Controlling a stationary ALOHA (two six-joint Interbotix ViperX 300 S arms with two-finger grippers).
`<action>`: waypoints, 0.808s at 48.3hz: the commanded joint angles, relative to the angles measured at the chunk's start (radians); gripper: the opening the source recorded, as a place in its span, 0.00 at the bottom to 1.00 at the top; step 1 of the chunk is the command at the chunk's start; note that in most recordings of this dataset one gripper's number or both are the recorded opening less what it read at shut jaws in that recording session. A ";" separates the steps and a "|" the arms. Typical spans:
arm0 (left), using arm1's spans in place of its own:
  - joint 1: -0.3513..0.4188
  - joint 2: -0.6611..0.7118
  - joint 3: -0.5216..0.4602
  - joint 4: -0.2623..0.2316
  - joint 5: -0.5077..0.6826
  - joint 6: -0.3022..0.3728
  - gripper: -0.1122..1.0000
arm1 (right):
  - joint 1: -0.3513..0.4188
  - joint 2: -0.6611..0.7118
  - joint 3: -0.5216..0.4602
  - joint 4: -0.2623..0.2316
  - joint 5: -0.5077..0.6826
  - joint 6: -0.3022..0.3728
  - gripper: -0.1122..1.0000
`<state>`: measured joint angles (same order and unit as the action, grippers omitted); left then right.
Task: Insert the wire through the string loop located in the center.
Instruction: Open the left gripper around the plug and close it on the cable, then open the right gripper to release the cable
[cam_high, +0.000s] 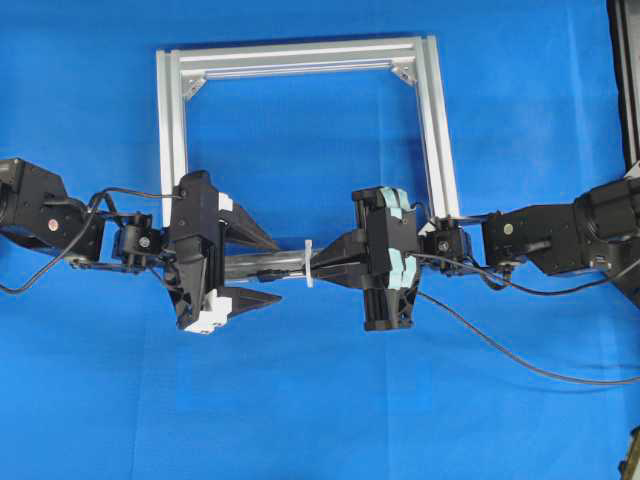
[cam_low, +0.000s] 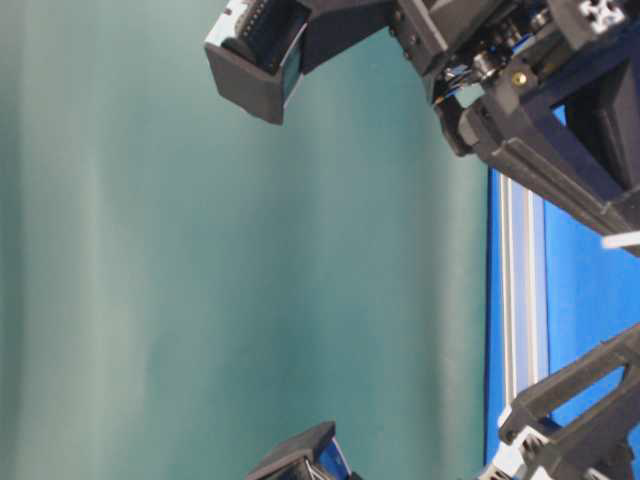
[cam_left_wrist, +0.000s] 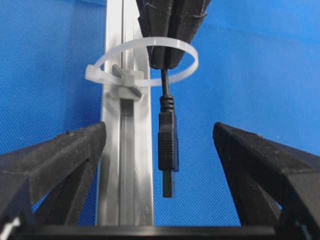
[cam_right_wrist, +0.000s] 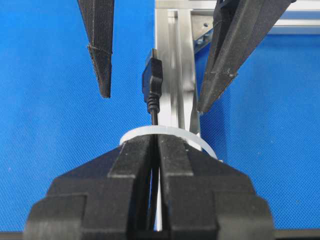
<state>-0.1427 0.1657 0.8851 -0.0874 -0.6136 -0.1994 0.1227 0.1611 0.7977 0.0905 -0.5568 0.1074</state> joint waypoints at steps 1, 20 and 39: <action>-0.002 -0.015 -0.014 0.002 -0.009 -0.002 0.92 | 0.002 -0.014 -0.008 -0.002 -0.005 -0.002 0.07; 0.002 -0.025 0.000 0.003 -0.012 0.029 0.23 | 0.003 -0.014 -0.012 -0.011 -0.005 -0.002 0.07; 0.002 -0.026 -0.005 0.003 -0.012 0.032 0.17 | 0.003 -0.014 -0.009 -0.012 0.006 0.002 0.08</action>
<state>-0.1442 0.1657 0.8897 -0.0859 -0.6182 -0.1687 0.1227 0.1611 0.7977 0.0813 -0.5538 0.1074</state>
